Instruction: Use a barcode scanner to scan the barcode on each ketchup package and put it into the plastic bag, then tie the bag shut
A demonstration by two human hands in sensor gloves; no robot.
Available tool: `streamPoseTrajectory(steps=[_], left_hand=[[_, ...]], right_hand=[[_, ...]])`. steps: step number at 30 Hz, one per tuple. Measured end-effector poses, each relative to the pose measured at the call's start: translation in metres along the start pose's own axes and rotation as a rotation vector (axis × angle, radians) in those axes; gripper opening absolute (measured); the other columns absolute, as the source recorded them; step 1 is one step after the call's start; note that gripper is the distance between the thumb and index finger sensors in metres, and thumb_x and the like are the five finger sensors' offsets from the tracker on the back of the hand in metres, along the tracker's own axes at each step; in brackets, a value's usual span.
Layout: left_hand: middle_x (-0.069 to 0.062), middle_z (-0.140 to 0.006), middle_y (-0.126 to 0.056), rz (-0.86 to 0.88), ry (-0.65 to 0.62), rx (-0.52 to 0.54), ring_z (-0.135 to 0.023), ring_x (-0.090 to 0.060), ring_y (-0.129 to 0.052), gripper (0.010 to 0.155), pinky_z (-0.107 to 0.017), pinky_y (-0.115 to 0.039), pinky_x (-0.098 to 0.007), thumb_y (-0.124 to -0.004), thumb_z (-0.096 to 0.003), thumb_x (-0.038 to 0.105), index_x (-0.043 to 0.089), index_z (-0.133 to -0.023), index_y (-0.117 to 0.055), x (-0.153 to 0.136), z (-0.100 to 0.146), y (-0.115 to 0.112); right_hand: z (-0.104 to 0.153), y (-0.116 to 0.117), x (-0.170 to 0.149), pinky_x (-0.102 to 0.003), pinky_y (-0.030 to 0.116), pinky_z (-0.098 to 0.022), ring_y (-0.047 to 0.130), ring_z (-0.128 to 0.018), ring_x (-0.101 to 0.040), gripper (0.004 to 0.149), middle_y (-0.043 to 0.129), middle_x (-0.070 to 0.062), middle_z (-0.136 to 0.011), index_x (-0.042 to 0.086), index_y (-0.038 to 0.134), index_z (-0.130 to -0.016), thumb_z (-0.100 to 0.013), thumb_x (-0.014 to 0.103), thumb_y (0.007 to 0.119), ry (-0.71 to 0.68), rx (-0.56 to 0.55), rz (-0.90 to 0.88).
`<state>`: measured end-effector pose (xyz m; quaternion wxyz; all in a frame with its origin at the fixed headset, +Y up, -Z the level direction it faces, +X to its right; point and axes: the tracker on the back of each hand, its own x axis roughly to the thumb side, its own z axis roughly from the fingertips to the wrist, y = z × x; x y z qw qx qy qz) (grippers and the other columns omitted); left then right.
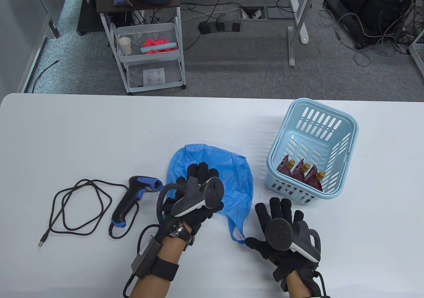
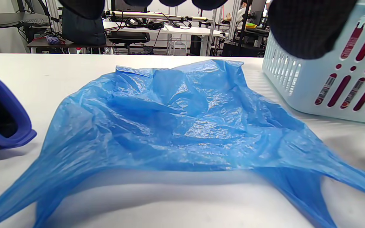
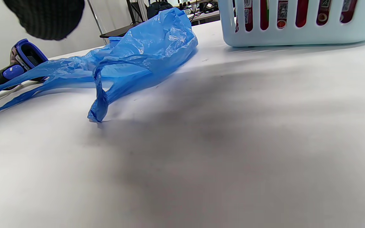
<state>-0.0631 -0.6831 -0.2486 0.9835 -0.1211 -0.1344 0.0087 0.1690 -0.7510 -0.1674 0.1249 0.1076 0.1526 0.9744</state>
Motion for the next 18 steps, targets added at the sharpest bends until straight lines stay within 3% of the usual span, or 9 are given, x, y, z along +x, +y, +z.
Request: streamPoseTrajectory(steps=[18], left_hand=[[-0.007,-0.121,-0.034,-0.057,0.037,-0.175,-0.116,-0.041,-0.042,0.091,-0.077,-0.057,-0.061,-0.081,-0.0403,0.062,0.026,-0.115,-0.042,0.005,-0.041,-0.024]], right_hand=[[0.000,-0.003,-0.002,-0.073,0.006,-0.069,-0.002,-0.105,-0.049,0.095,0.004,-0.022,-0.117,0.020,0.018,-0.116,-0.049,0.064,0.068,0.000,0.002,-0.031]])
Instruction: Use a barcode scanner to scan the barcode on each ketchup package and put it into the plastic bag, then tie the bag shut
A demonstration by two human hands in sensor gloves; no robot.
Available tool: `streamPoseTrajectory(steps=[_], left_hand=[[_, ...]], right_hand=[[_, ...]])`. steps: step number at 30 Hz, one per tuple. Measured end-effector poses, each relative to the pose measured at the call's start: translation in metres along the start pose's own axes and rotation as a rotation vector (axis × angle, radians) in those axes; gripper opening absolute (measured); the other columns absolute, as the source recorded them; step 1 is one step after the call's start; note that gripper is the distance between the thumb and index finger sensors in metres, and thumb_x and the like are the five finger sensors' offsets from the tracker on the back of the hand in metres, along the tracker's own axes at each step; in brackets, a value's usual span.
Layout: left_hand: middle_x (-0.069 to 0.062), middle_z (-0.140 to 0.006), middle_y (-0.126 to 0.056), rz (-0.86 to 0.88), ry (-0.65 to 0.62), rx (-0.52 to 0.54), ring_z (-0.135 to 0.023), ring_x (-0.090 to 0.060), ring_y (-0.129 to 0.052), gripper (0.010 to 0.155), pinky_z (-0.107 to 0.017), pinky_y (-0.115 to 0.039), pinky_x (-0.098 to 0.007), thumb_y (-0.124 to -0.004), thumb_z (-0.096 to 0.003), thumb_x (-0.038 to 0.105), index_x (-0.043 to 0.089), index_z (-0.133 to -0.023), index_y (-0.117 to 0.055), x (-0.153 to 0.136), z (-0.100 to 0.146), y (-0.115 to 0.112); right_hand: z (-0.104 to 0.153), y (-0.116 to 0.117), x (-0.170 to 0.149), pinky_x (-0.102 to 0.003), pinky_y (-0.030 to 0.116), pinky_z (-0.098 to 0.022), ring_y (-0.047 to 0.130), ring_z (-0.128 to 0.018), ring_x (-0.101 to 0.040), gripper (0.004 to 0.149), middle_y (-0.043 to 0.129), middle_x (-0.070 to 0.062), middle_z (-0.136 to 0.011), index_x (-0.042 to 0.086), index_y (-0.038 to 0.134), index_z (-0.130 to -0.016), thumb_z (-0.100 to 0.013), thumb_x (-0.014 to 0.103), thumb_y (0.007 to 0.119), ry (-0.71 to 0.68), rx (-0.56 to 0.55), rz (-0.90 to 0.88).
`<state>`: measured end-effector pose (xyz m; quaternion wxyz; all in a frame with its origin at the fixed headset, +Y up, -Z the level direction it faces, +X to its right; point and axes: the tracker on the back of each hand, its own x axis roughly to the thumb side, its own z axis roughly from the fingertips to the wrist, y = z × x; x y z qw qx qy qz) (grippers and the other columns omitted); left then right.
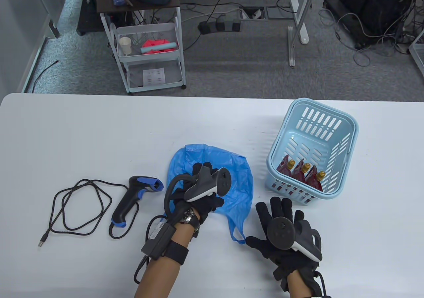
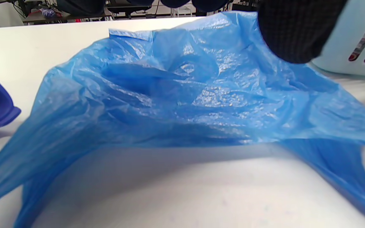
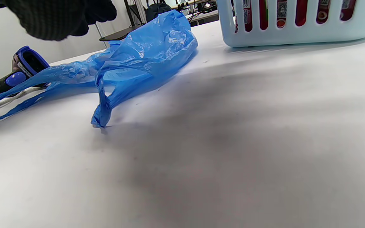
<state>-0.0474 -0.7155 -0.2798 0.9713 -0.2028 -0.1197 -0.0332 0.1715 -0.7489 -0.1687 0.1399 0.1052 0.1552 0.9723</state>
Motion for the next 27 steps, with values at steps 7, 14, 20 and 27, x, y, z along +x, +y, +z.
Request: streamPoseTrajectory(steps=[7,14,20,27], left_hand=[[-0.006,-0.121,-0.033,-0.013,0.015,-0.103,-0.116,-0.040,-0.041,0.093,-0.078,-0.055,-0.062,-0.084,-0.0392,0.060,0.027,-0.115,-0.041,-0.004,-0.014,-0.021],[-0.006,-0.121,-0.036,-0.042,0.007,-0.188,-0.114,-0.041,-0.048,0.095,-0.076,-0.060,-0.060,-0.087,-0.0377,0.059,0.029,-0.115,-0.041,-0.003,-0.025,-0.041],[-0.005,-0.120,-0.036,-0.060,0.018,-0.168,-0.112,-0.038,-0.053,0.091,-0.076,-0.063,-0.058,-0.088,-0.0390,0.055,0.031,-0.114,-0.042,-0.002,-0.029,-0.046],[-0.003,-0.117,-0.042,-0.012,0.039,-0.128,-0.107,-0.036,-0.059,0.083,-0.075,-0.064,-0.056,-0.088,-0.0400,0.052,0.033,-0.111,-0.047,-0.006,-0.035,-0.043]], right_hand=[[0.000,-0.001,0.000,-0.073,0.006,-0.069,-0.002,-0.105,-0.049,0.095,0.004,-0.022,-0.117,0.020,0.018,-0.116,-0.049,0.064,0.069,-0.001,-0.002,-0.005],[0.001,-0.001,0.000,-0.073,0.006,-0.069,-0.002,-0.105,-0.049,0.095,0.004,-0.022,-0.117,0.020,0.018,-0.116,-0.049,0.064,0.069,-0.004,0.002,-0.010],[0.001,-0.001,-0.001,-0.073,0.006,-0.069,-0.002,-0.105,-0.049,0.095,0.004,-0.023,-0.117,0.020,0.018,-0.116,-0.049,0.064,0.069,-0.002,-0.001,-0.013],[0.001,-0.002,-0.001,-0.073,0.007,-0.070,-0.001,-0.105,-0.049,0.095,0.004,-0.023,-0.117,0.019,0.018,-0.116,-0.049,0.064,0.069,-0.002,-0.005,-0.018]])
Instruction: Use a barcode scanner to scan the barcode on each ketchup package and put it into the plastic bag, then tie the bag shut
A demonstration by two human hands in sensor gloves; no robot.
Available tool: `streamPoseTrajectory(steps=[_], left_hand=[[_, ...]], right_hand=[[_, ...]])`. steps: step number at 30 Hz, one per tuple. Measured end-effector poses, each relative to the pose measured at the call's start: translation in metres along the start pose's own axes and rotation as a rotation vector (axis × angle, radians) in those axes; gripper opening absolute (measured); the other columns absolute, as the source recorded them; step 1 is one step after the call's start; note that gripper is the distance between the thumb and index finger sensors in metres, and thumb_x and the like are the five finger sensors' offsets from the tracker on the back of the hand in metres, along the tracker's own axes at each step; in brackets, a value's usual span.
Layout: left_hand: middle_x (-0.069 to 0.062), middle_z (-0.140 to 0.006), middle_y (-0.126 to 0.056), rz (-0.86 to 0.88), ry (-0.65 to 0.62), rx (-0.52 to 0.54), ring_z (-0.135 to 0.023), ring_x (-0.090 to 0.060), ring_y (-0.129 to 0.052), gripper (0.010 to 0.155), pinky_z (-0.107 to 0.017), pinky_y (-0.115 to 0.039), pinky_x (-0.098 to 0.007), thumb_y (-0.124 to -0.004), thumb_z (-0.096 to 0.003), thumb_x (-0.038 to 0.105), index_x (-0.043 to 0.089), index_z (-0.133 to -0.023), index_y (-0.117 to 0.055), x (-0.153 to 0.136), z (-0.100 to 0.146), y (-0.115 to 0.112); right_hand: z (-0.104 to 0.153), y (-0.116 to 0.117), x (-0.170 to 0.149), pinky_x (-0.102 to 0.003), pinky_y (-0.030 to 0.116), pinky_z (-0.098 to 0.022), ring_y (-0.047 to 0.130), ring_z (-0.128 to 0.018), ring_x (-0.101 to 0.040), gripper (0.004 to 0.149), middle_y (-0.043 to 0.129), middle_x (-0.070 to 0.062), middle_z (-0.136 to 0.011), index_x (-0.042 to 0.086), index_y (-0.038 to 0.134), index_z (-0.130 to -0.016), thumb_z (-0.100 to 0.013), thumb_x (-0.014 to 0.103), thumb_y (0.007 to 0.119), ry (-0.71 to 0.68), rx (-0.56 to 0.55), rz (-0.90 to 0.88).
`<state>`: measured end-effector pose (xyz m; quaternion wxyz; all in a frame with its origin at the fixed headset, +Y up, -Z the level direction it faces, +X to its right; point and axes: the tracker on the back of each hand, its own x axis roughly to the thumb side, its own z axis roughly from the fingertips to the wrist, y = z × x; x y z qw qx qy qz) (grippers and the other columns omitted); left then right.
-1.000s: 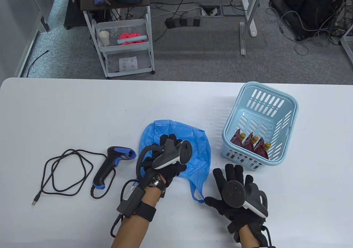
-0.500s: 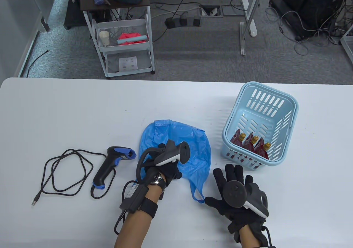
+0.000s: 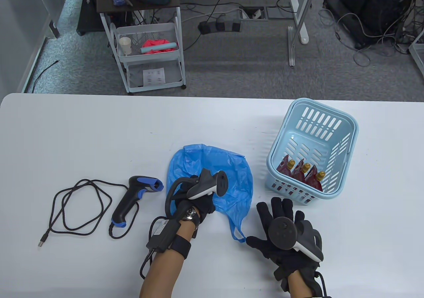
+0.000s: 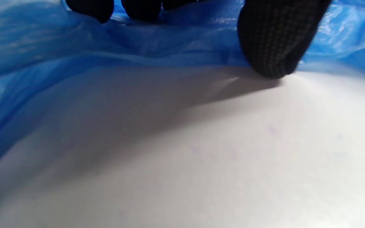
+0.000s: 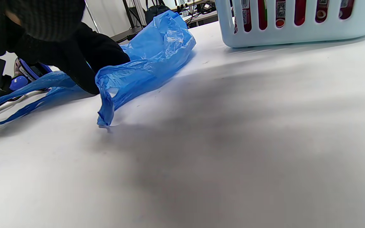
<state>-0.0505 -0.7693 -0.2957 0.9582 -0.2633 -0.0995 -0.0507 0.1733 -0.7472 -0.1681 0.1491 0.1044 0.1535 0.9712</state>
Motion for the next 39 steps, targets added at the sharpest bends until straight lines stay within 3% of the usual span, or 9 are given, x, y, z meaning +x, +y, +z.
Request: streamPoseTrajectory(steps=[12,19,27,39], left_hand=[[0.003,-0.106,-0.061,0.052,0.052,0.041,-0.093,-0.034,-0.073,0.061,-0.071,-0.069,-0.053,-0.087,-0.0425,0.045,0.039,-0.098,-0.063,-0.003,-0.013,0.008],[0.005,-0.100,-0.068,0.047,0.076,0.073,-0.087,-0.032,-0.078,0.056,-0.070,-0.071,-0.051,-0.085,-0.0442,0.042,0.039,-0.096,-0.065,-0.002,-0.015,0.010],[0.009,-0.083,-0.083,0.007,0.100,0.141,-0.072,-0.027,-0.091,0.039,-0.060,-0.079,-0.047,-0.083,-0.0453,0.038,0.037,-0.084,-0.077,-0.002,-0.015,0.013],[0.009,-0.078,-0.089,-0.004,0.069,0.202,-0.064,-0.024,-0.097,0.038,-0.055,-0.083,-0.044,-0.082,-0.0458,0.037,0.035,-0.083,-0.077,-0.009,-0.003,0.026]], right_hand=[[0.000,-0.002,-0.002,-0.073,0.007,-0.070,-0.001,-0.105,-0.049,0.094,0.005,-0.023,-0.117,0.020,0.018,-0.116,-0.049,0.063,0.069,0.004,-0.007,-0.014],[0.000,-0.002,-0.003,-0.073,0.007,-0.070,-0.001,-0.105,-0.049,0.094,0.004,-0.023,-0.117,0.019,0.018,-0.116,-0.049,0.063,0.069,0.009,-0.004,-0.021],[0.000,-0.003,-0.004,-0.073,0.007,-0.070,-0.001,-0.105,-0.049,0.094,0.005,-0.023,-0.117,0.019,0.019,-0.116,-0.049,0.063,0.069,0.011,-0.008,-0.026],[0.000,-0.004,-0.005,-0.073,0.007,-0.070,-0.002,-0.105,-0.049,0.094,0.005,-0.023,-0.117,0.020,0.019,-0.116,-0.049,0.063,0.069,0.015,-0.004,-0.025]])
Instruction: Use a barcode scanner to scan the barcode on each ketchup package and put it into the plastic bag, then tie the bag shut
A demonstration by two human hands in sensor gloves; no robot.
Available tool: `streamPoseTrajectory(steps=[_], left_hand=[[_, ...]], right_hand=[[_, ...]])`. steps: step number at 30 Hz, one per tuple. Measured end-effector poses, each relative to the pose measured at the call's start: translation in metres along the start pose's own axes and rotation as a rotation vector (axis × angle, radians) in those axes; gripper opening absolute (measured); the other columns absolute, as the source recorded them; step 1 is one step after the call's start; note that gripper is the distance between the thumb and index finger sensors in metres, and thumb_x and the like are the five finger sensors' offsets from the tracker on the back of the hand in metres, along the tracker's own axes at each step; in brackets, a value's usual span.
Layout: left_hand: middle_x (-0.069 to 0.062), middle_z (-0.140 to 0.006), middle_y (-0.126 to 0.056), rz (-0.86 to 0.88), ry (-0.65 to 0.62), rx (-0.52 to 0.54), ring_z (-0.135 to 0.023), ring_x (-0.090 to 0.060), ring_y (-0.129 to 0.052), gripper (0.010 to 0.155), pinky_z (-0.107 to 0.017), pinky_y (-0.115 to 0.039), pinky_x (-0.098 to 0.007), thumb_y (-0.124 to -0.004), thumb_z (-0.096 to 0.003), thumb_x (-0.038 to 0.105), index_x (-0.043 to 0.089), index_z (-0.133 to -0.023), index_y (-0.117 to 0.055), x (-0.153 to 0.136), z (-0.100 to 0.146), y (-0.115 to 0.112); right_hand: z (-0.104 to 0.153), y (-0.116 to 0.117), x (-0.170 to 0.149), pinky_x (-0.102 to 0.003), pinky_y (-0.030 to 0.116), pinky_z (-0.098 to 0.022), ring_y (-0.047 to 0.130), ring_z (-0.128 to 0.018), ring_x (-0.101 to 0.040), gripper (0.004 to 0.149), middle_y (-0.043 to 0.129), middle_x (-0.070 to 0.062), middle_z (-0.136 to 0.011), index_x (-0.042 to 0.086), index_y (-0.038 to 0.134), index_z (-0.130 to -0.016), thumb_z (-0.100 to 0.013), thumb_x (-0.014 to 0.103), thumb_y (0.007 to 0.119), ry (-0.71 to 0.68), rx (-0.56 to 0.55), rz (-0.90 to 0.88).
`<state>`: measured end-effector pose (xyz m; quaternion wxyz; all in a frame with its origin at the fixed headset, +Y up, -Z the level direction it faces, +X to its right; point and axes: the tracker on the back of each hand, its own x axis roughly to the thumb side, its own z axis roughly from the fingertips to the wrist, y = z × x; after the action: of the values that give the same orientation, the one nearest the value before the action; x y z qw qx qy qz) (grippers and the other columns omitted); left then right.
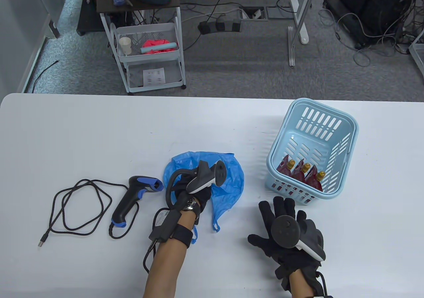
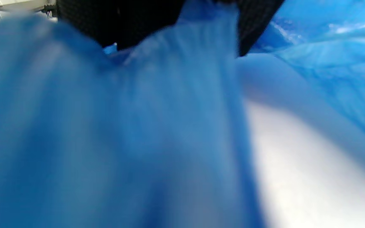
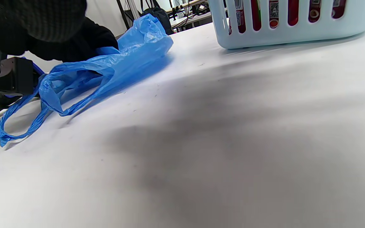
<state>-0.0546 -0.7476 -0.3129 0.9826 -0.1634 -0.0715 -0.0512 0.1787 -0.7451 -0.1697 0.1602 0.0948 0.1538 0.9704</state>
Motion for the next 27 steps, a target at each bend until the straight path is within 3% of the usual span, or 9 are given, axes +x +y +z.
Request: streamPoseTrajectory(steps=[17,27], left_hand=[[0.008,-0.076,-0.090,-0.075,-0.075,0.225,-0.061,-0.023,-0.098,0.038,-0.052,-0.085,-0.043,-0.082,-0.0459,0.038,0.034,-0.084,-0.076,-0.014,0.068,0.069],[0.007,-0.077,-0.090,-0.100,-0.132,0.302,-0.061,-0.023,-0.098,0.038,-0.052,-0.084,-0.044,-0.081,-0.0461,0.038,0.034,-0.084,-0.077,-0.019,0.120,0.081]], right_hand=[[0.002,-0.001,0.000,-0.073,0.007,-0.070,-0.001,-0.105,-0.049,0.094,0.005,-0.023,-0.117,0.019,0.019,-0.116,-0.049,0.063,0.069,-0.006,-0.021,0.004],[0.005,-0.003,-0.004,-0.073,0.007,-0.070,-0.001,-0.104,-0.049,0.094,0.005,-0.023,-0.117,0.019,0.018,-0.116,-0.049,0.063,0.069,-0.001,-0.030,-0.004]])
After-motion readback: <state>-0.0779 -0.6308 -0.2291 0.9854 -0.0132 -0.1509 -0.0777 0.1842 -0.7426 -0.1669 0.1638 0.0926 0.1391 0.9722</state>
